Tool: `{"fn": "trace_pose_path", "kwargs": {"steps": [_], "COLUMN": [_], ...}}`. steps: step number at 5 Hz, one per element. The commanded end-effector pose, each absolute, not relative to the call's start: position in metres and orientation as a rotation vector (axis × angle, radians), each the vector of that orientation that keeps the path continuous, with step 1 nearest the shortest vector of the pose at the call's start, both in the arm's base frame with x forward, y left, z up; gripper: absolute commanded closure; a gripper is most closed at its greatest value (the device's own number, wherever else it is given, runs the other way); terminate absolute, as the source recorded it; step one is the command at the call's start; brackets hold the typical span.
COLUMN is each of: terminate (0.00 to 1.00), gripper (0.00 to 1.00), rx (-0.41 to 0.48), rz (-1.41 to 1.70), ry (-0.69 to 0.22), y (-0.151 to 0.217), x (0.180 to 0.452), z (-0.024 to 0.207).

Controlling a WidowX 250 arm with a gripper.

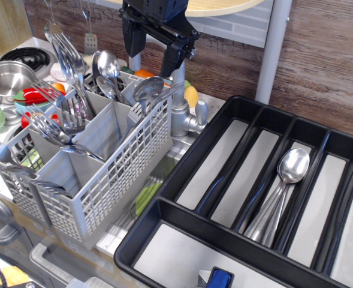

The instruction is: Put big spoon from basket to tray

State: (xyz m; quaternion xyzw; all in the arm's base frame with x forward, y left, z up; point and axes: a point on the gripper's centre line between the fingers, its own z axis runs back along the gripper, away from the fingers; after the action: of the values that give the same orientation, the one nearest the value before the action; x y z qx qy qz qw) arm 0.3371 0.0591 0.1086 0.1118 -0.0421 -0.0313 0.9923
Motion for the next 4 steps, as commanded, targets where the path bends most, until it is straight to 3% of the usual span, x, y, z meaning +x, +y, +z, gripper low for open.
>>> {"fn": "trace_pose_path", "kwargs": {"steps": [1,2,4], "terminate": [0.0,0.0,0.0], "gripper": [0.0,0.0,0.0], "rx": [0.224,0.299,0.358], "rz": [-0.063,-0.216,-0.3], "ry": [-0.084,-0.143,-0.197], "y": [0.059,0.061,0.066], "x": [0.337,0.34,0.344], "z": [0.109,0.11,0.097]}}
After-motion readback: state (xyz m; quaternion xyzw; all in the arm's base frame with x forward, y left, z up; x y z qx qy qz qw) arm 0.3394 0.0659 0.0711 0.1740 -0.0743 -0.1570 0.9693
